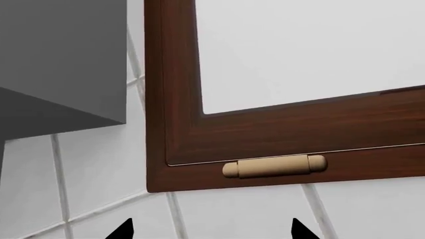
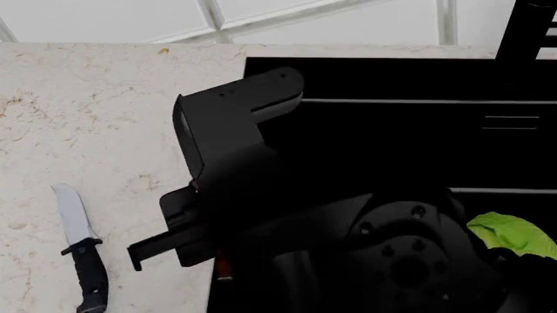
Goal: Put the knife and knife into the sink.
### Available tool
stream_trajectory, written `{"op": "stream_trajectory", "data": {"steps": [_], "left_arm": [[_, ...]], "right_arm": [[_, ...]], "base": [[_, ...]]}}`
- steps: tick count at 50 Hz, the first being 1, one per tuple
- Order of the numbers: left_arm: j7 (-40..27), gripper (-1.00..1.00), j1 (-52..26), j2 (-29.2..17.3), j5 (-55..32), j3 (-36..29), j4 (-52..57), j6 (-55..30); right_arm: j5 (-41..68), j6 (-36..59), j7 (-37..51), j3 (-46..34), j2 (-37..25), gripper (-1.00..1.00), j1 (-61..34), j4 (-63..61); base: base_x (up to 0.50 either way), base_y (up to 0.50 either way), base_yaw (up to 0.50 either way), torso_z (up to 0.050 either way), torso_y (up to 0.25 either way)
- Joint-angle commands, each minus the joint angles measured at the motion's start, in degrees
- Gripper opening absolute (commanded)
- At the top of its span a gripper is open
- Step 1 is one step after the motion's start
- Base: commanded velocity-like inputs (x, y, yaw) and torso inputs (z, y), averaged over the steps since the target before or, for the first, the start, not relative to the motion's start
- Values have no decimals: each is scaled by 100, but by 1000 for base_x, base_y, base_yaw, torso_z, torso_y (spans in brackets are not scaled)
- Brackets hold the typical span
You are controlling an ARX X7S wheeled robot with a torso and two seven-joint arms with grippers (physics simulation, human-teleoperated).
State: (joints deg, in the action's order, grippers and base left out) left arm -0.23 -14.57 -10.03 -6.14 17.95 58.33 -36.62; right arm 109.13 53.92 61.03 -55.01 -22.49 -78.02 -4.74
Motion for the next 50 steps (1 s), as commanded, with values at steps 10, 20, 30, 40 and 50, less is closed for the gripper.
{"op": "stream_trajectory", "data": {"steps": [10, 20, 30, 40, 50], "left_arm": [[-126, 100, -6, -107, -52, -123, -61, 59], [-186, 100, -33, -136, -66, -200, -140, 96], [-257, 100, -58, -178, -74, -274, -107, 43], [-310, 100, -60, -215, -105, -294, -124, 34], [-329, 100, 2, -238, -184, -226, -145, 111]], "right_arm": [[103, -210, 559, 437, -1100, -100, 233, -499], [50, -332, 627, 498, -1483, -100, 461, -550], [-142, -494, 534, 537, -1782, -100, 738, -460], [-361, -627, 358, 524, -1877, -100, 945, -292], [-505, -629, 264, 441, -1823, -100, 987, -108]], "base": [[0, 0, 0, 0, 2], [0, 0, 0, 0, 0], [0, 0, 0, 0, 1], [0, 0, 0, 2, 1], [0, 0, 0, 0, 2]]}}
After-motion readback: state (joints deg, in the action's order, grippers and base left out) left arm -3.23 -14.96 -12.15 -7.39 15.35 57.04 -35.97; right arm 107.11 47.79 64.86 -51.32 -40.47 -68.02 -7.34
